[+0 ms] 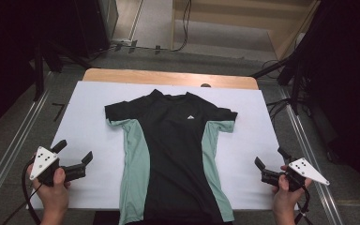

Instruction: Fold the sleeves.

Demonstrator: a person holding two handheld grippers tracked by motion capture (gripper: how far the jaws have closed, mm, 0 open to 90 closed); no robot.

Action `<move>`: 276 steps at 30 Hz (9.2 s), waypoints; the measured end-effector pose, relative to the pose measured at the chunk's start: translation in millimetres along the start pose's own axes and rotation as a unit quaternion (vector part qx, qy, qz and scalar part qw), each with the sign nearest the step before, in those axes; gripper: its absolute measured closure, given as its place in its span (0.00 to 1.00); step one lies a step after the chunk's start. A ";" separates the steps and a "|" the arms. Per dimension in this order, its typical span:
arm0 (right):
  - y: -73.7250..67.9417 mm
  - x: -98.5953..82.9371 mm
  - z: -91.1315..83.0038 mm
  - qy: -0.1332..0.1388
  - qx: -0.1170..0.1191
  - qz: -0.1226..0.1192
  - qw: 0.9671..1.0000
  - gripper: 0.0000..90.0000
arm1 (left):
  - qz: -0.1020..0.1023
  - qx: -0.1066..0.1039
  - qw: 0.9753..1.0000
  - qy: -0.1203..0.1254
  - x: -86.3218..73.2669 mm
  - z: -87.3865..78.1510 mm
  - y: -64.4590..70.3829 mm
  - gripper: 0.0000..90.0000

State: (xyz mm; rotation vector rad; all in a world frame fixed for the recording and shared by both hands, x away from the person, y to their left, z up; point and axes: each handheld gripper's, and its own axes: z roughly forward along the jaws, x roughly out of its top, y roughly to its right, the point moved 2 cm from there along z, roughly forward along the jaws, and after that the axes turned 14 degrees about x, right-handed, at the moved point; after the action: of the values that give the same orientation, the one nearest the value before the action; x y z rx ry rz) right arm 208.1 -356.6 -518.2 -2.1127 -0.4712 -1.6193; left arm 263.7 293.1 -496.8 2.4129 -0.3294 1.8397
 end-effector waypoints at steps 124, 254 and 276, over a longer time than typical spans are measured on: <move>-2.5 -0.6 0.8 -0.003 0.010 -0.002 1.000 0.00 | -0.086 0.009 0.963 -0.257 54.8 195.1 8.7 0.38; -5.4 1.0 6.0 -0.028 -0.007 -0.013 1.000 0.00 | 0.048 -0.217 0.969 -0.110 55.0 115.9 157.4 0.46; -2.8 29.7 15.0 -0.028 -0.002 -0.014 1.000 0.00 | -0.014 -0.192 0.980 -0.055 53.6 86.3 97.2 0.09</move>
State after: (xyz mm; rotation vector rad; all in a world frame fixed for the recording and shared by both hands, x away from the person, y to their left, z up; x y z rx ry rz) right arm 226.6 -346.2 -492.5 -2.1678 -0.5181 -1.5812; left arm 336.6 175.1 -474.5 2.2385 -0.5950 1.4700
